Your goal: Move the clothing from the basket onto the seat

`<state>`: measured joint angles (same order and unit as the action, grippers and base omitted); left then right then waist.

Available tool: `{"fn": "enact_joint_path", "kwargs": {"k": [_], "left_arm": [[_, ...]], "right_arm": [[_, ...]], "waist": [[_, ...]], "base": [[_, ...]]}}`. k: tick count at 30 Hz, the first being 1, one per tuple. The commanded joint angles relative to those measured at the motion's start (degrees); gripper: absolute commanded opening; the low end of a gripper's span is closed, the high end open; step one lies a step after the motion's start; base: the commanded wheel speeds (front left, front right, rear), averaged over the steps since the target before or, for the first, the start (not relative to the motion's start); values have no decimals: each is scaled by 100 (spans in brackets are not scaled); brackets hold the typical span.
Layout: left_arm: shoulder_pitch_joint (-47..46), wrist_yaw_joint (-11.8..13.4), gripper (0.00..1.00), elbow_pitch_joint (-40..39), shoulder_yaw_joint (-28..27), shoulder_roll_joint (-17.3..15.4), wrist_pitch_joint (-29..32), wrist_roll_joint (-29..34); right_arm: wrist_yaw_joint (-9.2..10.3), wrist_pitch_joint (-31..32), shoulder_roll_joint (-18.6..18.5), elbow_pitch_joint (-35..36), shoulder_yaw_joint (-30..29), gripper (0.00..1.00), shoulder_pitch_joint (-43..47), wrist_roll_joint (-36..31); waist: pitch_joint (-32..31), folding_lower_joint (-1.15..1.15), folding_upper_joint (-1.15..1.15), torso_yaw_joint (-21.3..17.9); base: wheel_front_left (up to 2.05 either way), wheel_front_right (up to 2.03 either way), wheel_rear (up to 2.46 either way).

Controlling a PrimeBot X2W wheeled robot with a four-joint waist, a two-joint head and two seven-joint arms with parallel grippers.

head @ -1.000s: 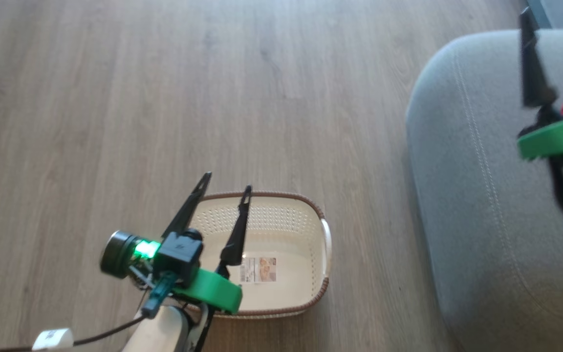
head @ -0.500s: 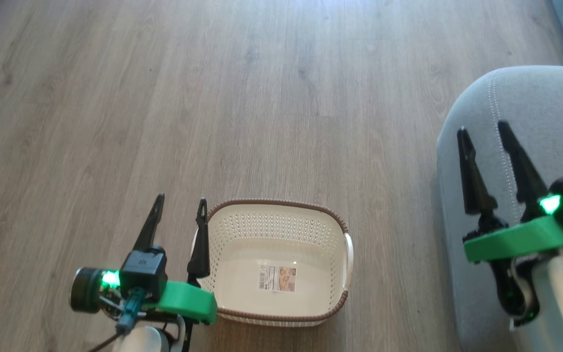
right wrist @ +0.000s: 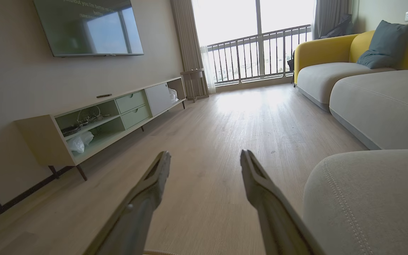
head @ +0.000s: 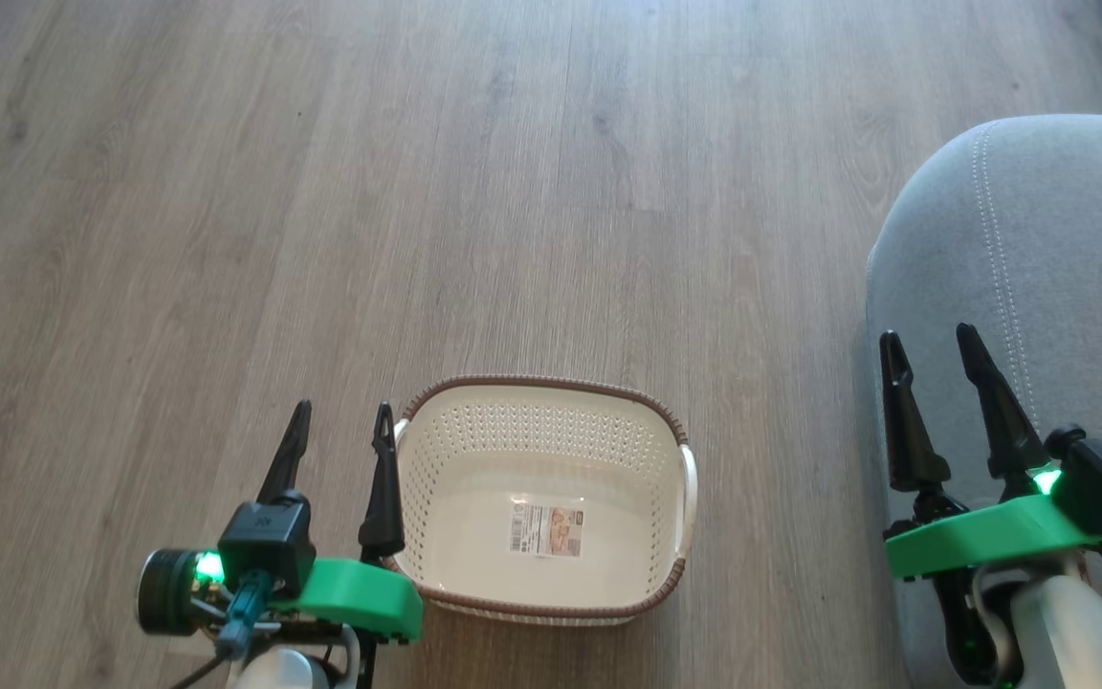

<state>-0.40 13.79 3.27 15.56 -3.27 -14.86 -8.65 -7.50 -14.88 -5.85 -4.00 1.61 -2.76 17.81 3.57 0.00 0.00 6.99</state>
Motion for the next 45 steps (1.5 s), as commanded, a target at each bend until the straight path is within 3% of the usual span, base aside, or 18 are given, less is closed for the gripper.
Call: {"fn": "enact_joint_path", "kwargs": {"k": [1, 30, 45], "left_arm": [[-154, 30, 100, -168, -195, 38, -14, -4], [-230, 74, 100, -146, -142, 39, -14, 201], [-216, -250, 100, -80, -218, 39, -14, -1]], "right_arm": [[1, -12, -17, 172, 68, 100, -82, -34], [1, -12, 38, 110, 75, 100, -129, -58], [1, -12, 34, 83, 144, 100, -153, -162]], "waist": [[3, 0, 0, -7], [31, 0, 0, 59], [71, 0, 0, 44]], "base": [[0, 0, 0], [0, 0, 0], [0, 0, 0]]}}
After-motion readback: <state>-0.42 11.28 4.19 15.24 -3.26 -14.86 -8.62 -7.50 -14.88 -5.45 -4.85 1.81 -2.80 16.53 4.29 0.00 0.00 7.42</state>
